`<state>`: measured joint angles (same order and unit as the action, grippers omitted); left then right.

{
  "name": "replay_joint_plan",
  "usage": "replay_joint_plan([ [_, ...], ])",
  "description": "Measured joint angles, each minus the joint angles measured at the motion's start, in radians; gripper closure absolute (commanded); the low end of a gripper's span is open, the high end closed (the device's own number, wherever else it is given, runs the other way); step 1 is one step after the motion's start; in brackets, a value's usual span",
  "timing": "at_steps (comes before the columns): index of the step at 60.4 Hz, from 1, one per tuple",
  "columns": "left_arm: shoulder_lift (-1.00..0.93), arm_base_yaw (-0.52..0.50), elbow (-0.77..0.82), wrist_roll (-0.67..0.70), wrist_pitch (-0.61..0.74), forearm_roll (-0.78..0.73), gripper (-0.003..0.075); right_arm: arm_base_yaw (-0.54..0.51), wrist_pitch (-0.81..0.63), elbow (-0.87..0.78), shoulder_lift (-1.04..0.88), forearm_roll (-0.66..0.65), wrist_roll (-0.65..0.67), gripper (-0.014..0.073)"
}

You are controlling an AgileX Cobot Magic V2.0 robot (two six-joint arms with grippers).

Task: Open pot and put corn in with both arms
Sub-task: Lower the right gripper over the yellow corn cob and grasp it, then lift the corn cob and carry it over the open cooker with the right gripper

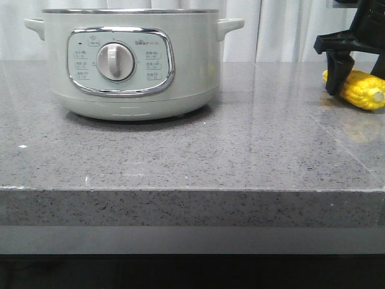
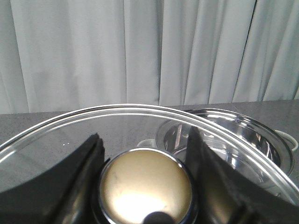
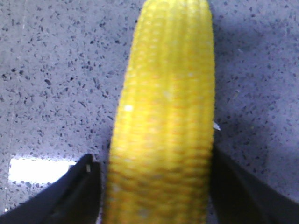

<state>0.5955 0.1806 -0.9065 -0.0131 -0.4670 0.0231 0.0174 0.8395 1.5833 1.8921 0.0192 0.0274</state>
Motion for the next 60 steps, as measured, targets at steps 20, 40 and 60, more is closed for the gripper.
replay_joint_plan([
  [20, 0.0, 0.0, 0.0, 0.0, 0.0, 0.0, 0.0492, 0.0, 0.027, 0.002, -0.006, 0.0, 0.003, 0.0293],
  [40, 0.0, 0.0, 0.0, 0.0, 0.0, 0.0, 0.0492, 0.028, 0.066, 0.002, -0.187, 0.002, 0.003, 0.0293],
  [60, 0.0, 0.0, 0.0, 0.0, 0.0, 0.0, 0.0492, 0.15, 0.101, 0.023, -0.376, 0.02, 0.001, 0.0293],
])
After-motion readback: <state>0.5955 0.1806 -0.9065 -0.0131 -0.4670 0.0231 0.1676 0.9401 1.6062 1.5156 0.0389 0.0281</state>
